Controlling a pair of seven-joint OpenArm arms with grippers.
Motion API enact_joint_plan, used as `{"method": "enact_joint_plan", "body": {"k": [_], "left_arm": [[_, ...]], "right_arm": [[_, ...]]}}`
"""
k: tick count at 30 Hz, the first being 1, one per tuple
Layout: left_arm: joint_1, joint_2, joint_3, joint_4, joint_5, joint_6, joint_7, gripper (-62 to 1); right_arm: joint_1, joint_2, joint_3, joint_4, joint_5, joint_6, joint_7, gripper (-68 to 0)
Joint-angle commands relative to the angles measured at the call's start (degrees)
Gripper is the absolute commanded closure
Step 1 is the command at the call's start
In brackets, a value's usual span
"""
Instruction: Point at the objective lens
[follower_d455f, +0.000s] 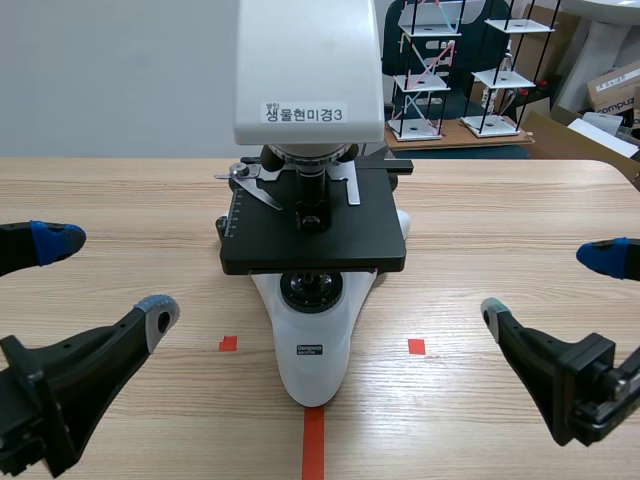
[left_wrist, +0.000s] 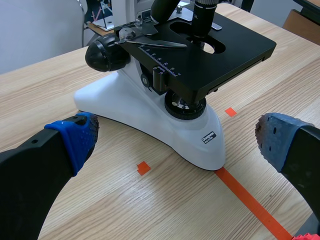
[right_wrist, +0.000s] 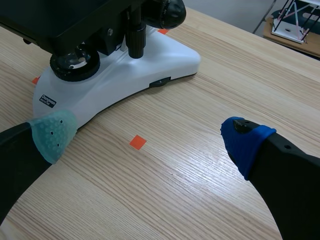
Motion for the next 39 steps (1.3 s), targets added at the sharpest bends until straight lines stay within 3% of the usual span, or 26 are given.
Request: {"method": "enact_joint_plan", "body": {"k": [1, 19, 20, 24, 31, 32, 39], "left_arm": [[0.1, 0.0, 0.0, 1.1, -0.3, -0.2, -0.8, -62.3], [-0.9, -0.1, 0.2, 1.0, -0.3, -0.2, -0.6, -62.3], [-1.3, -0.5, 0.4, 1.0, -0.3, -0.2, -0.3, -58.7], [-3.7, -3.6, 2.6, 1.0, -0.4, -0.8, -0.4, -32.2], [-9.9, -8.2, 8.2, 0.8, -0.4, -0.8, -0.4, -6.1], [-11.1, -8.6, 9.2, 0.6, -0.4, -0.8, -0.4, -3.2], [-20.3, -9.1, 16.2, -1.9, -0.4, -0.5, 2.2, -2.9]], "right_arm": [[0.2, 0.3, 0.4, 0.9, 0.5, -0.2, 0.9, -64.2], [0.2, 0.3, 0.4, 0.9, 0.5, -0.2, 0.9, -64.2], [0.2, 0.3, 0.4, 0.9, 0.5, -0.2, 0.9, -64.2], [0.2, 0.3, 0.4, 0.9, 0.4, -0.2, 0.8, -64.2], [0.2, 0.3, 0.4, 0.9, 0.4, -0.2, 0.8, -64.2], [0.2, 0.3, 0.4, 0.9, 0.4, -0.2, 0.8, -64.2], [0.2, 0.3, 0.4, 0.9, 0.4, -0.2, 0.8, -64.2]]}}
